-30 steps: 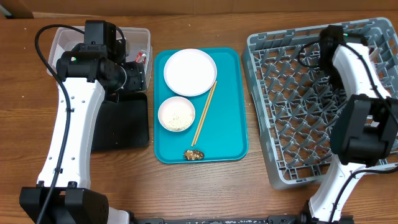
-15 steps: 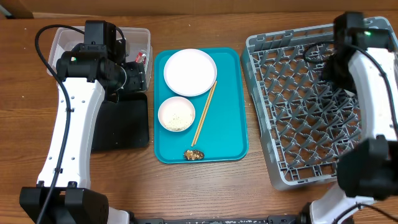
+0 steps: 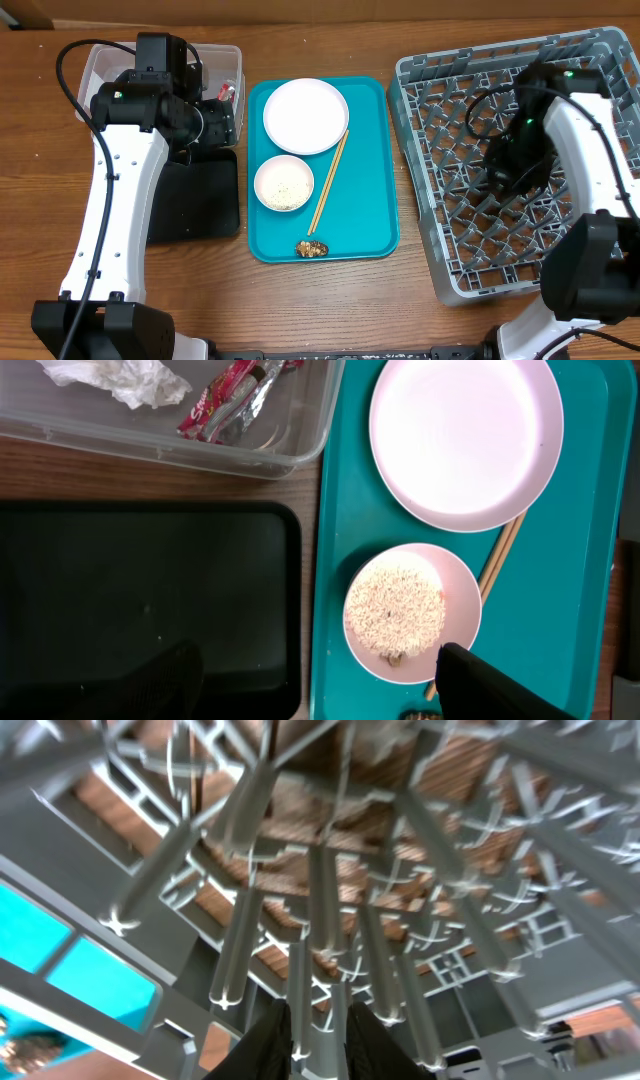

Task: Sort waste into correct bins and load items into the dishwasher
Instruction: 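Carry the bowl into the dish rack and set it down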

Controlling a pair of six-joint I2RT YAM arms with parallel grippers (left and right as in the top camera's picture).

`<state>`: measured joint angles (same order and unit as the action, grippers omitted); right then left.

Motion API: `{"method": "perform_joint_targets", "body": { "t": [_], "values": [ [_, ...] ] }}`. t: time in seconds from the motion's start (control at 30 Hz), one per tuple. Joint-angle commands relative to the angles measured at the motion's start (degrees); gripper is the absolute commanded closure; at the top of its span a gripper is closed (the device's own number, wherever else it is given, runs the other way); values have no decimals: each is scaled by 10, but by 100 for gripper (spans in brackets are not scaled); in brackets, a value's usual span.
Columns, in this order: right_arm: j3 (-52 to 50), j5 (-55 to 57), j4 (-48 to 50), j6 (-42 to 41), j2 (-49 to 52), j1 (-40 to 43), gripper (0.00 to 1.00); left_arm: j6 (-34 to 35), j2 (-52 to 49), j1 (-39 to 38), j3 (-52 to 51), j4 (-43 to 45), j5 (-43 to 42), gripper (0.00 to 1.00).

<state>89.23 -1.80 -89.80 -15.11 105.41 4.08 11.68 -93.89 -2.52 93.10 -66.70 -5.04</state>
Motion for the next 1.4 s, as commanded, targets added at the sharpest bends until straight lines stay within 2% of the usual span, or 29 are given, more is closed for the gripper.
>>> {"method": "perform_joint_targets", "body": {
  "t": [0.0,0.2,0.43,0.67,1.2,1.3,1.37],
  "values": [
    [-38,-15,8,6,2,-34,79,2,4,-1,7,-1,5,23],
    [-83,-19,30,2,2,-79,80,1,4,-1,7,-1,6,23],
    [-86,-47,23,4,2,-113,79,2,4,-1,7,-2,6,23],
    [-86,-106,27,56,2,-132,79,2,4,-1,7,-2,6,24],
    [-86,-144,68,56,2,-134,79,2,4,-1,7,-8,6,24],
    [-86,-144,68,56,2,-134,78,2,4,-1,7,-8,6,24],
    [-86,-143,68,56,2,-134,72,1,4,-1,7,-8,6,24]
  ]
}}
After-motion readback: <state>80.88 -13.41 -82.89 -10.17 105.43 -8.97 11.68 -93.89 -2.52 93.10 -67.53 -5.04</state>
